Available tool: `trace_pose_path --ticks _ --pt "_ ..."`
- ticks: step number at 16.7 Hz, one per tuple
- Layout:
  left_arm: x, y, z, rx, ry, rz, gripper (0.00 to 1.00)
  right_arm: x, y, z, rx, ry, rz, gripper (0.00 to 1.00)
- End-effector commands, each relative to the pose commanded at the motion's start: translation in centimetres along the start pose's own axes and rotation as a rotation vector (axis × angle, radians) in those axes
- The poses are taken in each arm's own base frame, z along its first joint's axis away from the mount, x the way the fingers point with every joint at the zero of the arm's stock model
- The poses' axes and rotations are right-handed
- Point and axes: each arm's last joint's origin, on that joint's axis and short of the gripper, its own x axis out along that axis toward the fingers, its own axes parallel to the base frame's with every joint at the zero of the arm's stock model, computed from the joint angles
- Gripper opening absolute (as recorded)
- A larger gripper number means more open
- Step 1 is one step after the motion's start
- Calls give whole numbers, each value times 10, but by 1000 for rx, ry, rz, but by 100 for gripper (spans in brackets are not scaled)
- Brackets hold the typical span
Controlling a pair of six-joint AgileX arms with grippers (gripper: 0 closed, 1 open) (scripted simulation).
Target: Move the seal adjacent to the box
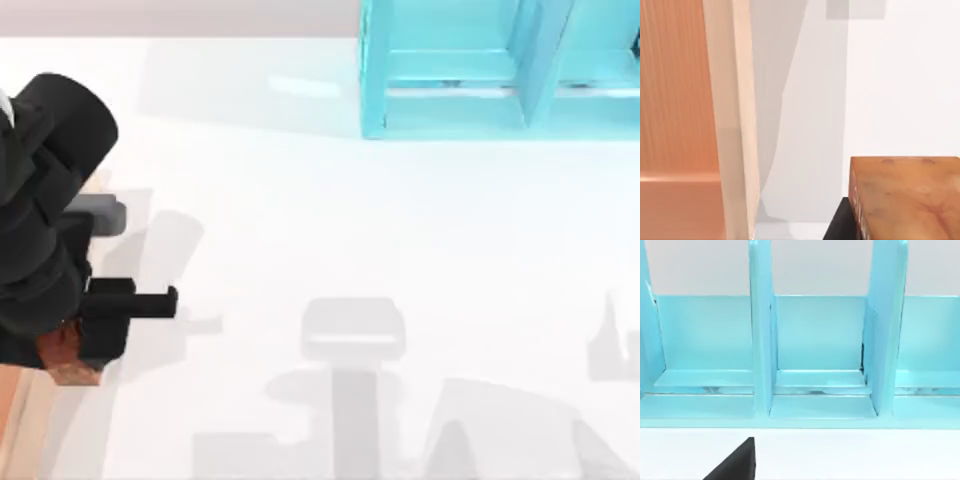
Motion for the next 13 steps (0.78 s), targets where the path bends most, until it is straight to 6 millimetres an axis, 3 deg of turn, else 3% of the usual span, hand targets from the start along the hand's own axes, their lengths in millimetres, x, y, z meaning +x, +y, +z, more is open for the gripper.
trace_pose_path --ticks 3,8,13 --pt "25 1 -2 0 4 1 0 0 0 0 0 0 0 100" --pt "29 1 -3 0 5 1 0 0 0 0 0 0 0 100" --pt "29 1 -3 0 5 1 38 0 0 0 0 0 0 100"
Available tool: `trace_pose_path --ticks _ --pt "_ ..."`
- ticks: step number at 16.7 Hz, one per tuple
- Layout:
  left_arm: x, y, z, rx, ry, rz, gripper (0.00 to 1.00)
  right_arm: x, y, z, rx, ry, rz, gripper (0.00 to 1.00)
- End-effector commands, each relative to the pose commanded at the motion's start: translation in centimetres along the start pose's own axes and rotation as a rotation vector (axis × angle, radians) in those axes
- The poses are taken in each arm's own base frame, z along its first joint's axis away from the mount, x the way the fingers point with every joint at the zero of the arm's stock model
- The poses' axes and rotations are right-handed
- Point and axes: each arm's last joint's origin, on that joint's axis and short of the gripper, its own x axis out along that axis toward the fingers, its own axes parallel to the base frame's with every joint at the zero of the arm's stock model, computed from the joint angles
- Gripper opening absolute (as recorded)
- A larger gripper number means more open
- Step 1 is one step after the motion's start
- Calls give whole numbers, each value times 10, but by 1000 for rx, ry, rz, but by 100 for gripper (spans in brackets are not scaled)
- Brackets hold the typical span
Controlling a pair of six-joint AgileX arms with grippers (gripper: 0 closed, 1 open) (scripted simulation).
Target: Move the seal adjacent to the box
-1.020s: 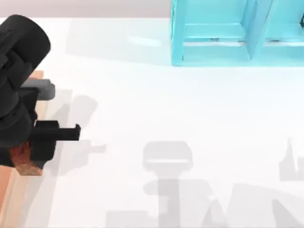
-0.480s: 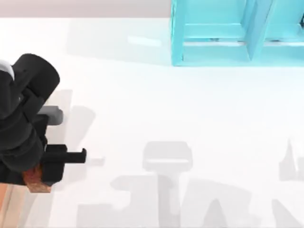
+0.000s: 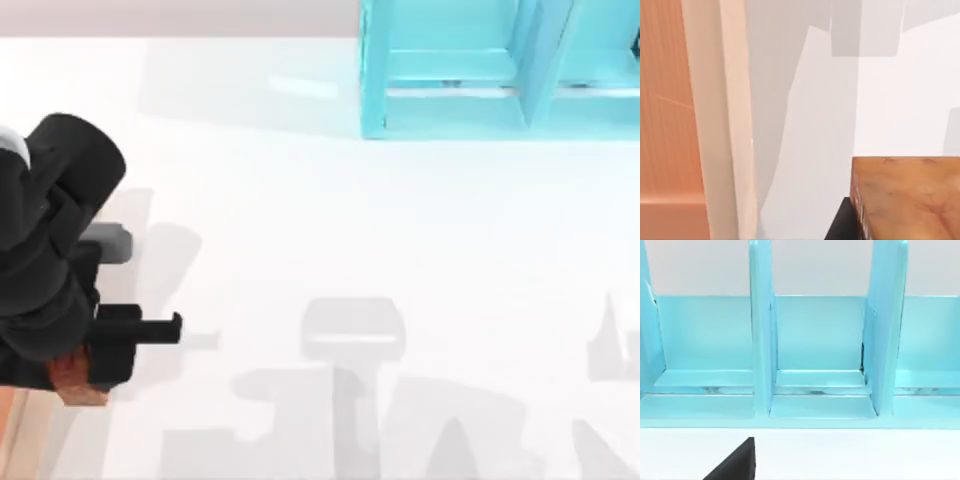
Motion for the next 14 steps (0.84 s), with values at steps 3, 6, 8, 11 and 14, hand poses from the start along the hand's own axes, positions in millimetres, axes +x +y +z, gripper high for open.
trace_pose_path --ticks 3,6,8,11,14 --pt "0 0 0 0 0 0 60 0 0 0 0 0 0 100" --pt "0 0 0 0 0 0 83 0 0 0 0 0 0 100" --pt "0 0 0 0 0 0 98 0 0 0 0 0 0 100" --pt "0 0 0 0 0 0 100 0 0 0 0 0 0 100" --pt "0 0 0 0 0 0 100 0 0 0 0 0 0 100"
